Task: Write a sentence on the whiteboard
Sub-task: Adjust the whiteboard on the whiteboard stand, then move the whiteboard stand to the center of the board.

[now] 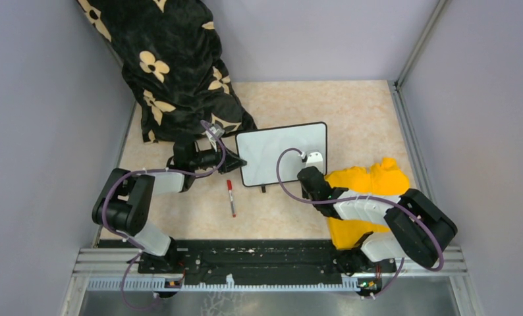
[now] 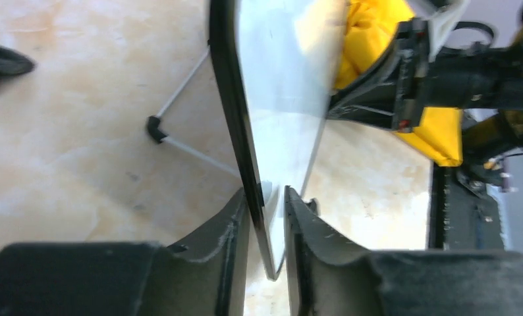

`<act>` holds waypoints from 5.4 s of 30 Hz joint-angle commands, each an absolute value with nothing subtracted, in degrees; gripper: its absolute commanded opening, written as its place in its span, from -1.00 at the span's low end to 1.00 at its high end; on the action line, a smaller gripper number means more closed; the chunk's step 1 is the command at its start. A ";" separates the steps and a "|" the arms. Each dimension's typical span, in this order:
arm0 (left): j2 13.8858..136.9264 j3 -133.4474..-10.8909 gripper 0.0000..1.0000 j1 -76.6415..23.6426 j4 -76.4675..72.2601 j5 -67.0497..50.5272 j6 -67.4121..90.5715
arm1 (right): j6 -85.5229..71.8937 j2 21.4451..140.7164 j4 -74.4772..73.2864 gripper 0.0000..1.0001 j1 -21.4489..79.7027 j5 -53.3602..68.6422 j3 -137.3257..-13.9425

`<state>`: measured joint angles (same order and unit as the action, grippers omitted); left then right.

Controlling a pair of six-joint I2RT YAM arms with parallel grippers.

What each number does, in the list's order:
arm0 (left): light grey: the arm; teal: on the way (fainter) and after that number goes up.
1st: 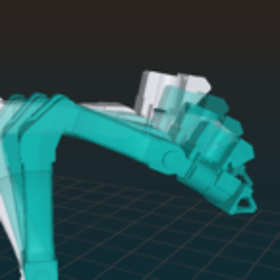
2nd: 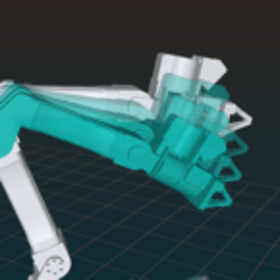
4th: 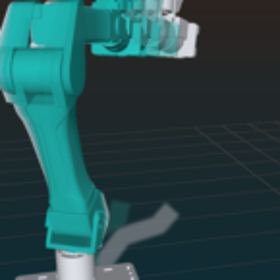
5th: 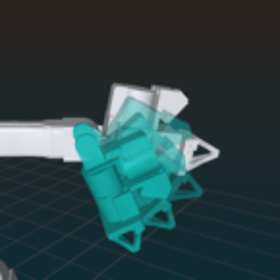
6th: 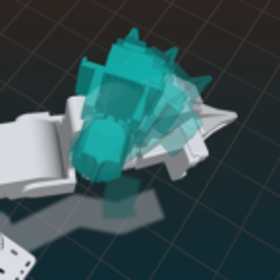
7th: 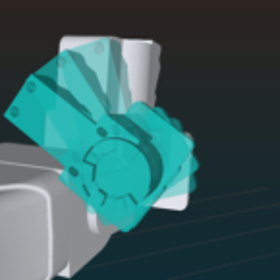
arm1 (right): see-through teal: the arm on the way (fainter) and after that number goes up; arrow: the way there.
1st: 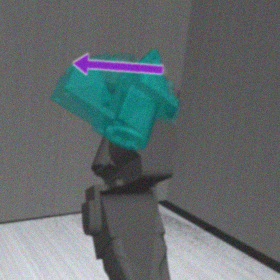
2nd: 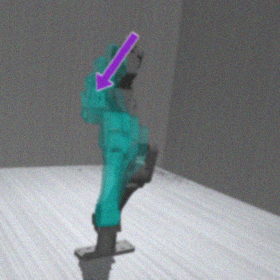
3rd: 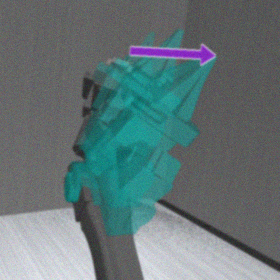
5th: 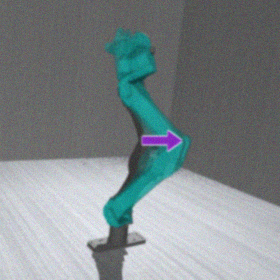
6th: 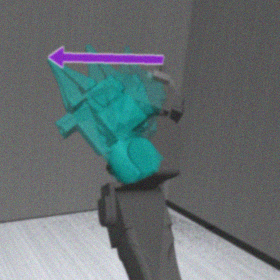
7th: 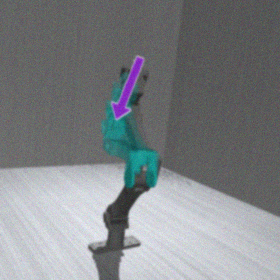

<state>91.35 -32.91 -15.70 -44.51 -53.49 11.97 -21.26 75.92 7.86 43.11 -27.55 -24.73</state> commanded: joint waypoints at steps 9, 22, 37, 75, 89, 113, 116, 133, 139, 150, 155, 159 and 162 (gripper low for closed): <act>83.95 -32.12 0.93 -15.20 -41.68 -42.53 9.23 | -21.88 74.17 11.03 -1.00 43.18 -29.95 -24.67; 60.67 -34.19 0.98 -15.18 -28.17 -12.84 11.06 | -24.68 78.86 10.91 -1.00 43.21 -30.89 -28.48; 48.63 -27.35 0.97 -22.88 -30.30 -3.62 4.75 | -22.73 92.51 12.57 -1.00 41.50 -26.92 -40.40; 45.63 -28.63 0.97 -28.91 -26.67 -1.42 7.87 | -18.49 83.72 0.58 0.05 40.48 -24.91 -39.74; 42.54 -29.45 0.97 -29.08 -24.16 6.71 13.71 | -26.72 67.41 -5.02 0.04 51.54 -29.42 -36.74; 41.57 -28.52 0.97 -30.59 -25.13 1.69 13.40 | -24.79 96.54 7.81 -0.14 38.02 -26.67 -46.98; 41.55 -28.43 0.97 -30.56 -25.22 1.97 13.32 | -24.72 97.88 8.74 -0.18 37.69 -26.60 -47.64; 42.89 -28.56 0.97 -30.59 -25.40 1.46 13.27 | -22.43 95.49 9.50 -0.79 37.63 -25.30 -43.74; 42.98 -28.56 0.97 -30.59 -25.54 1.16 13.53 | -21.24 93.36 7.32 -0.84 38.65 -25.73 -41.42; 43.00 -28.48 0.97 -30.54 -25.49 0.63 13.99 | -21.93 91.03 3.07 -0.88 45.23 -29.26 -39.98; 42.97 -28.47 0.97 -30.59 -25.57 0.68 14.15 | -23.43 90.28 2.04 -0.88 45.35 -29.24 -39.38; 42.85 -28.47 0.97 -30.59 -25.58 0.54 14.27 | -23.80 89.66 1.26 -0.73 45.35 -28.86 -39.46; 42.89 -28.41 0.97 -30.57 -25.62 0.53 14.32 | -24.08 89.10 0.97 -0.41 45.48 -28.01 -39.31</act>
